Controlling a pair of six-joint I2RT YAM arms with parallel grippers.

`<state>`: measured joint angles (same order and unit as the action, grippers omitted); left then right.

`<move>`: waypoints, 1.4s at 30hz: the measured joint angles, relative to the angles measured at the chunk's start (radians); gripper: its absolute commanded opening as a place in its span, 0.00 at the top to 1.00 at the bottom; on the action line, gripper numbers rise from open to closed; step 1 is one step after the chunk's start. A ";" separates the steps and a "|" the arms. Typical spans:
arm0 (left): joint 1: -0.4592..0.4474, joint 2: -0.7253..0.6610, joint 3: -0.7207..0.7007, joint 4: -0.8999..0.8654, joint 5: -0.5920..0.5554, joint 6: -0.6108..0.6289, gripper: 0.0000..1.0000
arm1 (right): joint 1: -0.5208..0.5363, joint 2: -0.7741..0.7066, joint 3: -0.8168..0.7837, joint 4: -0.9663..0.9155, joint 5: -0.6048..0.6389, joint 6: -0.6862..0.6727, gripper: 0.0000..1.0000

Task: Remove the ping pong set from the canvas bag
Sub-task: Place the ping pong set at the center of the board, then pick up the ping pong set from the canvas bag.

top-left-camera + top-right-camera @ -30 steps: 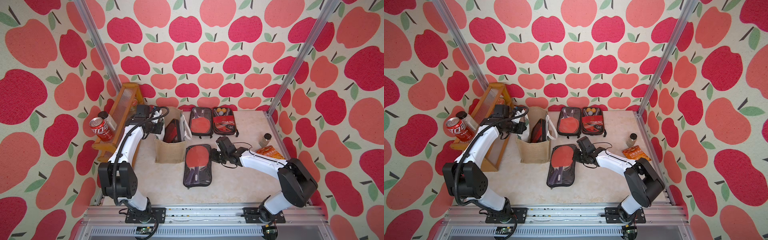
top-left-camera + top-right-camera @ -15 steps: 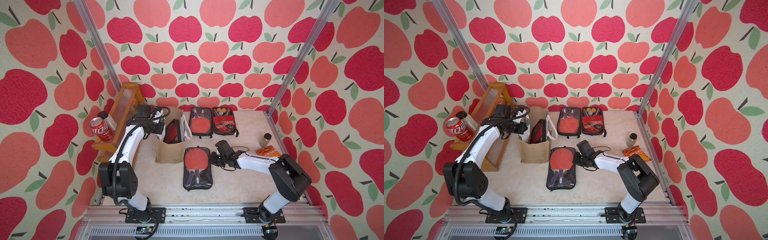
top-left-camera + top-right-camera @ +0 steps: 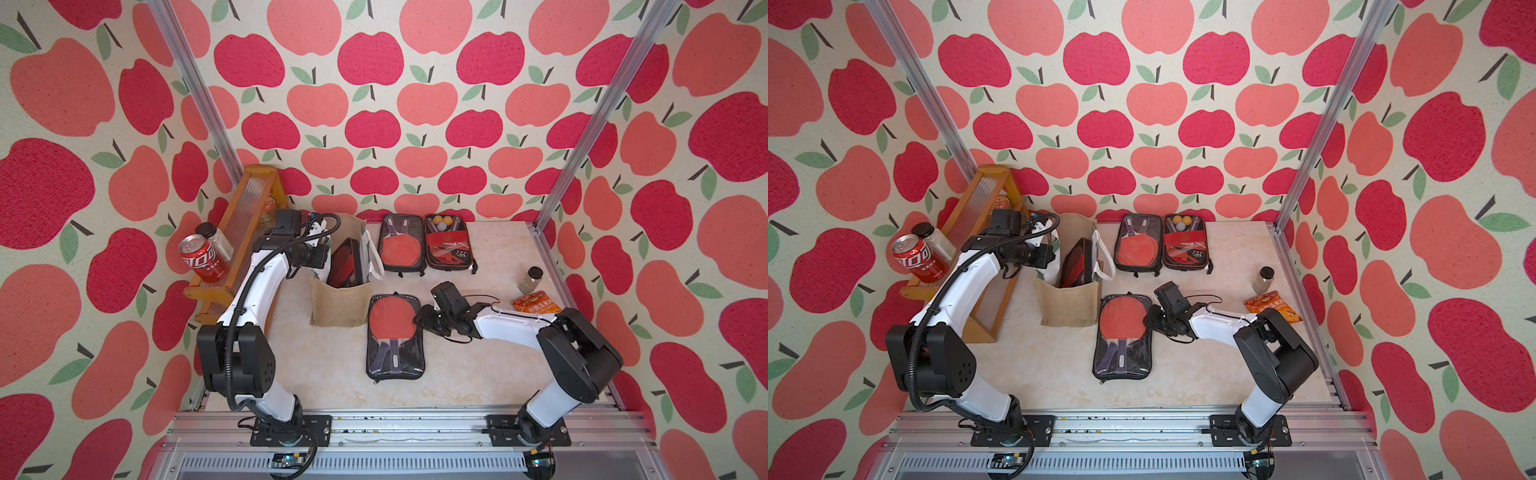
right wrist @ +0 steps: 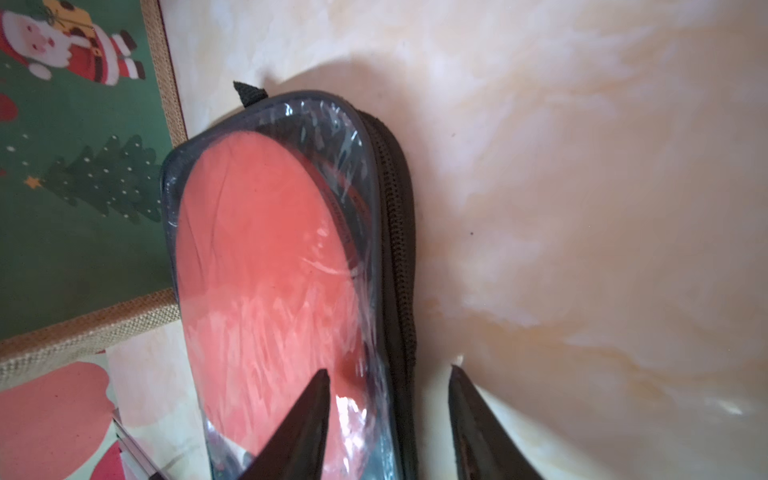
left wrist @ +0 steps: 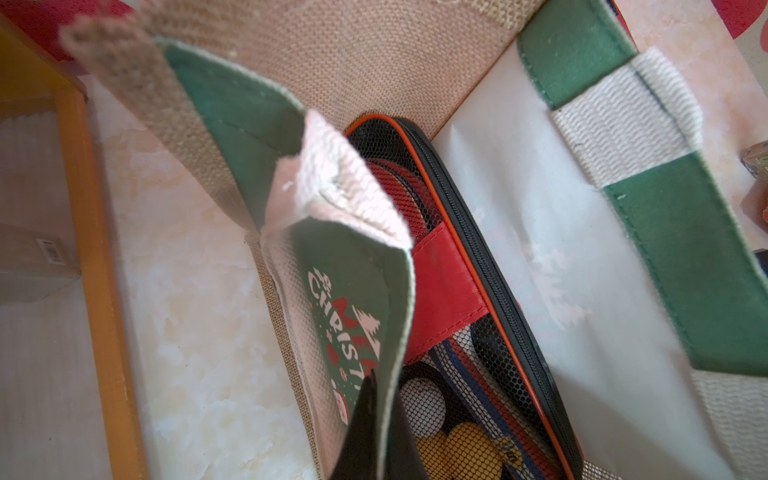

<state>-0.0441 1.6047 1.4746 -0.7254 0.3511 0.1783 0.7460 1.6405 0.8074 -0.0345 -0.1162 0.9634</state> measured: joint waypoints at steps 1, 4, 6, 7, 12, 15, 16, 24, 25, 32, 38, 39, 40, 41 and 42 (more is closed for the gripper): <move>0.000 0.000 0.000 0.000 0.000 0.000 1.00 | 0.000 0.000 0.000 -0.008 0.004 -0.002 0.45; 0.000 0.000 0.000 0.000 0.000 0.000 1.00 | 0.000 -0.005 0.011 -0.045 0.022 -0.011 0.41; 0.000 0.000 0.000 0.000 0.000 0.000 1.00 | 0.000 -0.015 0.032 -0.081 0.039 -0.024 0.41; 0.000 0.000 0.000 0.000 0.000 0.000 1.00 | 0.000 -0.019 0.047 -0.098 0.048 -0.031 0.39; -0.003 0.000 0.000 0.000 0.000 0.000 1.00 | 0.003 -0.042 0.177 -0.179 0.098 -0.078 0.35; -0.007 0.000 0.000 0.000 -0.001 0.001 1.00 | 0.013 -0.042 0.264 -0.204 0.120 -0.103 0.31; -0.009 0.000 0.000 0.000 -0.001 0.001 1.00 | 0.016 -0.042 0.288 -0.213 0.126 -0.109 0.31; -0.010 0.000 0.000 -0.001 0.000 0.007 1.00 | 0.047 0.010 0.487 -0.254 0.157 -0.159 0.27; -0.011 0.000 0.000 -0.001 0.001 0.008 1.00 | 0.051 0.023 0.511 -0.258 0.159 -0.163 0.27; -0.013 -0.006 -0.001 0.000 0.008 0.023 1.00 | 0.089 0.114 0.732 -0.305 0.160 -0.230 0.36; -0.013 -0.012 -0.002 -0.001 0.025 0.023 1.00 | 0.105 0.201 0.969 -0.341 0.129 -0.290 0.55; -0.013 -0.014 -0.002 -0.002 0.027 0.023 1.00 | 0.108 0.224 1.016 -0.351 0.122 -0.295 0.56; -0.013 -0.015 -0.002 -0.004 0.030 0.023 1.00 | 0.111 0.245 1.054 -0.361 0.116 -0.303 0.57; -0.013 -0.016 -0.002 -0.005 0.032 0.023 1.00 | 0.115 0.273 1.103 -0.372 0.108 -0.309 0.58; -0.013 -0.017 -0.002 -0.007 0.034 0.023 1.00 | 0.120 0.299 1.145 -0.386 0.102 -0.314 0.61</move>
<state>-0.0570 1.5875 1.4727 -0.7326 0.3851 0.2012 0.8658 1.9400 1.9526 -0.4202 -0.0139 0.6495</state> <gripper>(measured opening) 0.051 0.421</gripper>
